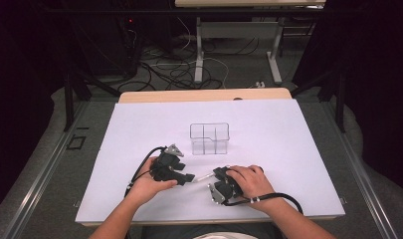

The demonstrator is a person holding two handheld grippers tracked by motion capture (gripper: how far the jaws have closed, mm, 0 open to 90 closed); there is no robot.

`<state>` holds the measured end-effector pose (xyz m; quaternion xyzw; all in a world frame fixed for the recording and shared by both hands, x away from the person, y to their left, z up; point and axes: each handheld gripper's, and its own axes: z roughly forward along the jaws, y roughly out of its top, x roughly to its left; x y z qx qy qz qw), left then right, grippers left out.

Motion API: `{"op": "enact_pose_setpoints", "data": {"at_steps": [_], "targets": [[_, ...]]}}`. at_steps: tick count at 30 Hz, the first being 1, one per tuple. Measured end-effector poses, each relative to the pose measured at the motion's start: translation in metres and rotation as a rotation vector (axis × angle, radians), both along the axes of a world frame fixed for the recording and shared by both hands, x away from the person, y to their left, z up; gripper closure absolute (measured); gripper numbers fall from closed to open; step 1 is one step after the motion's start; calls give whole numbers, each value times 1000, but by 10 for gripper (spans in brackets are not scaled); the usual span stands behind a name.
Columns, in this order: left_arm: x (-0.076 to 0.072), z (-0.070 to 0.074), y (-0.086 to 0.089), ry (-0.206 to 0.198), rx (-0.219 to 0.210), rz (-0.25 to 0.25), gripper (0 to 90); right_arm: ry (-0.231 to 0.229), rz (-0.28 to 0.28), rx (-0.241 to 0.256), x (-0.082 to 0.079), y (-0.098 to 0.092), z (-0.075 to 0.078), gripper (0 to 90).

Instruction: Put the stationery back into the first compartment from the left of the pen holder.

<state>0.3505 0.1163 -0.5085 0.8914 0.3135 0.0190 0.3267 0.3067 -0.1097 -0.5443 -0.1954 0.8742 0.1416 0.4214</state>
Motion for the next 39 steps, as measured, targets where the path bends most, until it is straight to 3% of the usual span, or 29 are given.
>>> {"op": "enact_pose_setpoints", "data": {"at_steps": [1, 2, 5, 7, 8, 10, 11, 12, 16, 17, 18, 19, 20, 21, 23, 24, 25, 26, 27, 30, 39], "targets": [[1, 0, 2, -7, 3, 5, 398, 19, -5, -15, 1, 0, 1, 793], [1, 0, 5, -18, 3, 12, 390, 3, -7, 12, 2, -1, 1, 793], [3, -1, 12, -40, 2, 38, 375, 13, -23, 39, 3, -3, 1, 793], [5, 0, 17, -38, -1, 53, 349, 33, -60, 103, 5, -6, 4, 793], [6, 0, 19, -52, -3, 63, 349, 33, -60, 103, 5, -6, 4, 793], [7, 0, 22, -50, -35, 102, 332, 51, -67, 161, 8, -9, 6, 793], [9, 1, 25, -44, -36, 95, 332, 51, -67, 161, 8, -9, 6, 793], [9, 0, 27, -51, -48, 109, 313, 67, -85, 204, 9, -10, 8, 793], [12, -2, 32, -58, -32, 144, 279, 94, -80, 293, 13, -14, 15, 793], [13, -3, 33, -64, -29, 151, 263, 114, -81, 323, 14, -14, 16, 793], [14, -5, 35, -87, -27, 185, 223, 135, -100, 344, 14, -16, 17, 793], [14, -6, 35, -121, -7, 188, 185, 148, -111, 376, 14, -17, 18, 793], [14, -6, 35, -121, -7, 188, 186, 148, -111, 376, 14, -17, 18, 793], [15, -6, 36, -120, -8, 192, 182, 184, -115, 437, 17, -19, 21, 794], [15, -7, 37, -127, -25, 209, 162, 203, -116, 462, 18, -21, 22, 793], [15, -7, 38, -130, -35, 223, 156, 242, -141, 527, 21, -23, 26, 793], [15, -7, 38, -130, -35, 223, 146, 242, -141, 527, 21, -23, 26, 793], [16, -7, 38, -127, -44, 229, 146, 262, -146, 559, 23, -24, 28, 793], [16, -6, 39, -126, -52, 238, 93, 291, -157, 624, 27, -24, 32, 793], [17, -6, 40, -134, -66, 250, 40, 336, -170, 708, 33, -25, 38, 793], [18, -7, 44, -148, -85, 269, 1, 458, -208, 902, 50, -25, 54, 793]]}}
